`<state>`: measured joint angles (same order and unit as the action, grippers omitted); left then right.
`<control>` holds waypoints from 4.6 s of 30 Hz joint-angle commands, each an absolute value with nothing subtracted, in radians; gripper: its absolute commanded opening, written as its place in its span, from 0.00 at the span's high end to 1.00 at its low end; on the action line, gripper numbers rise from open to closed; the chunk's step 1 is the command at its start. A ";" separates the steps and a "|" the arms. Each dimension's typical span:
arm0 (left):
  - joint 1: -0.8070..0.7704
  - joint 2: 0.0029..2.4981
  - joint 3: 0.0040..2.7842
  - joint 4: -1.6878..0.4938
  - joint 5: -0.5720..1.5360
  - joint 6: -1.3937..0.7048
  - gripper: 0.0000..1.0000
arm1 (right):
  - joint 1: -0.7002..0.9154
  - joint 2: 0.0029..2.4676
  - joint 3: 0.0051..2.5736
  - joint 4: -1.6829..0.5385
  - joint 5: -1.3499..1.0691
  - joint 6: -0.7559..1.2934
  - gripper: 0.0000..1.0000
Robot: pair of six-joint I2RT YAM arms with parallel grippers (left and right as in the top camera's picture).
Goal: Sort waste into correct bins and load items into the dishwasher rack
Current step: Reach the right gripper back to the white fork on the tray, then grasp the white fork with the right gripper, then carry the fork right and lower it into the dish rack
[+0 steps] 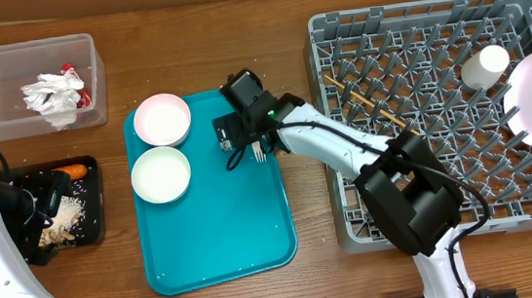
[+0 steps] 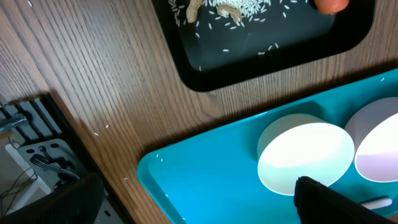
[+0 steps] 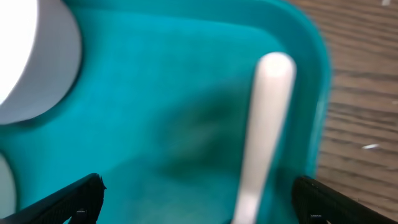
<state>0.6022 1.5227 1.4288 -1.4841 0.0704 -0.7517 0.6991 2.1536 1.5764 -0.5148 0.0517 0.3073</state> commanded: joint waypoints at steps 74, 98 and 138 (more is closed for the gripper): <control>0.602 1.524 1.426 -1.483 0.068 -0.736 0.00 | 0.788 2.233 1.618 -0.762 0.088 0.550 0.85; 0.602 1.524 1.426 -1.476 0.068 -0.736 0.00 | 0.788 2.024 1.619 -0.800 0.065 0.550 0.96; 0.602 1.524 1.426 -1.476 0.068 -0.736 0.00 | 0.243 1.705 1.471 -0.952 -0.111 0.141 0.96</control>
